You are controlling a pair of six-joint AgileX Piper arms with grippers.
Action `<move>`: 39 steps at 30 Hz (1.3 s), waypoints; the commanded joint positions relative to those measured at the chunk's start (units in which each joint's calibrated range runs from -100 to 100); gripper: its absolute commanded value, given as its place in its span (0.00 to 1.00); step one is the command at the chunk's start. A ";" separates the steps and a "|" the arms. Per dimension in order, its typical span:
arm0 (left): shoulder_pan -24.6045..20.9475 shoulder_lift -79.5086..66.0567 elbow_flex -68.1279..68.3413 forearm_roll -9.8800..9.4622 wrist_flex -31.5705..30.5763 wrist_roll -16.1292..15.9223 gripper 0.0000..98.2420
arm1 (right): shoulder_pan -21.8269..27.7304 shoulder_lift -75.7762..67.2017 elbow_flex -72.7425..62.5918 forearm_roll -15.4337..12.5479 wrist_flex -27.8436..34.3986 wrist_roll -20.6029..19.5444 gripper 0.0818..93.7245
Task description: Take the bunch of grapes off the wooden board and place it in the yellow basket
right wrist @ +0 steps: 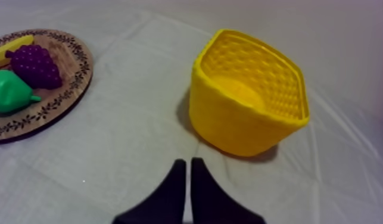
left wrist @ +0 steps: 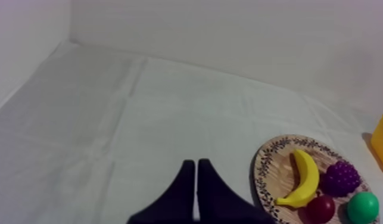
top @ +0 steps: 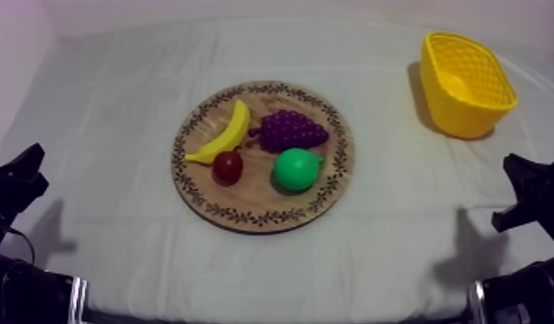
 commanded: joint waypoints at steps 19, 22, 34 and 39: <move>0.00 0.00 -0.02 -0.02 0.00 -0.02 0.00 | 0.07 0.01 0.03 0.03 -0.19 0.03 0.00; 0.00 0.00 -0.02 -0.02 0.00 -0.02 0.00 | 0.07 0.01 0.03 0.03 -0.19 0.03 0.00; 0.00 0.00 -0.02 -0.02 0.00 -0.02 0.00 | 0.07 0.01 0.03 0.03 -0.19 -0.41 0.01; 0.00 0.00 -0.02 -0.02 0.00 -0.02 0.00 | 0.07 0.01 0.03 0.03 -0.19 -1.57 0.01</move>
